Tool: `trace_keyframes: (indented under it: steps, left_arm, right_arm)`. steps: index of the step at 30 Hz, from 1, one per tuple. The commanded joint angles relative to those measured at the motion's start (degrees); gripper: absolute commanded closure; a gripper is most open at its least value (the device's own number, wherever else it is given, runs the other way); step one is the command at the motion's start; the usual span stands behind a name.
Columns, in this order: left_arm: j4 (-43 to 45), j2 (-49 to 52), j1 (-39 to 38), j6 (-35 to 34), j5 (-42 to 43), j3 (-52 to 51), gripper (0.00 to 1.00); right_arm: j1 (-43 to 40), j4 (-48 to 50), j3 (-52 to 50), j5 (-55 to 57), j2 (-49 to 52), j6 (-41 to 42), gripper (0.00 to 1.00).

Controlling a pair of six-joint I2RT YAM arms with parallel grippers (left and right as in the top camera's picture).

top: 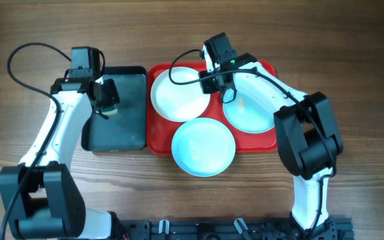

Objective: Clean dirty plates on tray and stack at the side
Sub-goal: 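Return the sponge over the black tray with left gripper, then lift the white plate off the red tray with right gripper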

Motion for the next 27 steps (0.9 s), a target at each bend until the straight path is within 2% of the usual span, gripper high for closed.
trace_keyframes:
  steps: [1,5,6,7,8,11,21,27]
  left_arm:
    - [0.74,0.33,0.26,-0.5,-0.76,-0.37,0.96]
    - [0.79,0.35,0.26,-0.52,-0.76,-0.37,0.96]
    - [0.79,0.35,0.26,-0.52,-0.76,-0.37,0.96]
    - [0.76,0.35,0.26,-0.52,-0.76,-0.37,0.96]
    - [0.76,0.35,0.26,-0.52,-0.76,-0.37,0.96]
    - [0.74,0.35,0.26,-0.5,-0.76,-0.37,0.96]
    - [0.55,0.37,0.26,-0.52,-0.76,-0.37,0.96]
    - [-0.09,0.35,0.26,-0.52,-0.76,-0.37,0.96]
  right_arm:
    - [0.28,0.17,-0.17,-0.44,1.09,0.42,0.78]
    - [0.28,2.12,-1.49,-0.44,1.64,0.44,0.82]
    - [0.28,2.38,-1.64,-0.44,1.73,0.44,0.84]
    - [0.28,2.56,-1.64,-0.44,1.7,0.44,0.94]
    - [0.28,2.86,-1.6,-0.44,1.66,0.44,0.96]
    - [0.26,3.65,-0.7,-0.37,1.6,0.37,0.96]
    - [-1.22,-0.39,13.03,-0.37,-2.38,1.99,0.96]
    - [1.14,2.1,13.27,-0.44,-2.38,5.38,0.96]
